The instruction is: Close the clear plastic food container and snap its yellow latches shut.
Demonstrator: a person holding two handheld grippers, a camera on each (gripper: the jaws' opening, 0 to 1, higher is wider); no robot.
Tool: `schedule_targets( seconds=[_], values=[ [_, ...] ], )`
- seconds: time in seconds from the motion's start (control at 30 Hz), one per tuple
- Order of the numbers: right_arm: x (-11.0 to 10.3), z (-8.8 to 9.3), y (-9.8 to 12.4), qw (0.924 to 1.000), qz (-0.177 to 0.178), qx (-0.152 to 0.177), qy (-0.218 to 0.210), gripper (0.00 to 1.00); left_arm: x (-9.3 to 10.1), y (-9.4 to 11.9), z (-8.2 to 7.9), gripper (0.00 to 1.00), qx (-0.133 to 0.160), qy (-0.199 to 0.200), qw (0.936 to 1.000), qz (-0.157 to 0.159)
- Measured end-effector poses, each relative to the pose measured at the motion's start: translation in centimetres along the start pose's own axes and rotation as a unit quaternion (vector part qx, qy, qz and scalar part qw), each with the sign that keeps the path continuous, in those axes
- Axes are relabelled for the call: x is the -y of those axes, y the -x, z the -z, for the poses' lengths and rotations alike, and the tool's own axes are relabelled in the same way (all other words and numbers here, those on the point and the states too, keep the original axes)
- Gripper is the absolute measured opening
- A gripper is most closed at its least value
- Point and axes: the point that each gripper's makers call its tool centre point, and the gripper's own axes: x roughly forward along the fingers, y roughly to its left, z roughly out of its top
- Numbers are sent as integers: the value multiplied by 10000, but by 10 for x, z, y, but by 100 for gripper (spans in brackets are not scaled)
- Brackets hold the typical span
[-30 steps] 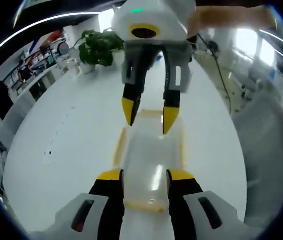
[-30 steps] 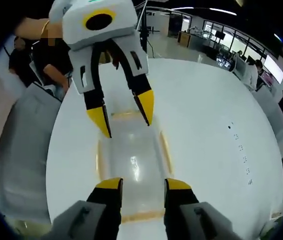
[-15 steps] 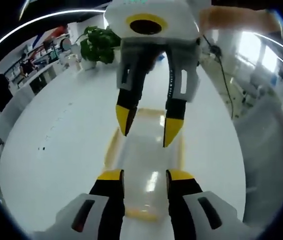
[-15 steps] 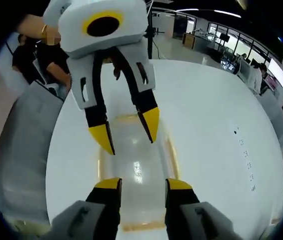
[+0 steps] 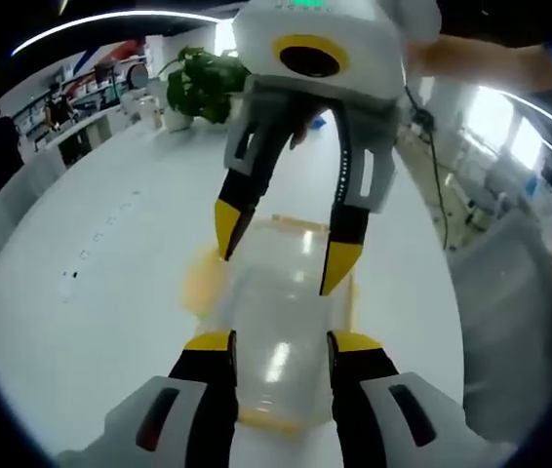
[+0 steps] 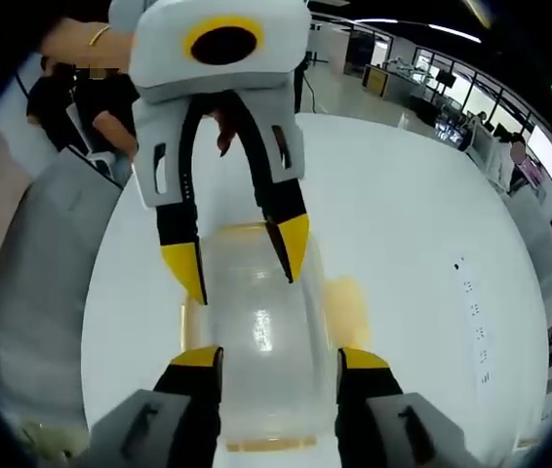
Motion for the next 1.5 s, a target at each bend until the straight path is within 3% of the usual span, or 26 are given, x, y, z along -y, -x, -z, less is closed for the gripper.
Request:
schedule_targets(
  seconds=[0.07, 0.1, 0.17, 0.23, 0.43, 0.53, 0.63, 0.87, 0.97, 1.33, 1.5],
  values=[
    [0, 0, 0, 10000, -26, -8, 16, 46, 2, 0, 0, 37, 15, 50, 10000, 47],
    [0, 0, 0, 10000, -53, -5, 52, 45, 9, -1, -3, 43, 106, 158, 9996, 232],
    [0, 0, 0, 9999, -79, -10, 65, 45, 13, -3, -4, 52, 97, 121, 9996, 239],
    [0, 0, 0, 9999, -101, -21, 84, 45, 9, -4, 0, 49, -89, -401, 9992, 33],
    [0, -1, 0, 9998, -137, -46, 103, 46, 16, -7, -2, 54, -94, -398, 9991, 85],
    [4, 0, -1, 9998, -152, -71, 66, 50, 17, -8, 2, 54, -255, -766, 9967, -46],
    [8, 0, -2, 9998, -196, -87, -22, 53, 19, -9, 3, 55, -321, -894, 9954, -108],
    [8, -1, -5, 9982, -568, -191, 25, 54, 17, -12, 5, 55, -422, -1082, 9929, -262],
    [4, -1, -7, 9956, -896, -272, 99, 52, 18, -14, 4, 59, -396, -1044, 9934, -274],
    [4, 0, -11, 9916, -1190, -483, 156, 54, 20, -20, 4, 63, -431, -1172, 9910, -487],
    [4, 0, -12, 9899, -1306, -510, 193, 54, 14, -21, 6, 58, -650, -1592, 9817, -823]
  ],
)
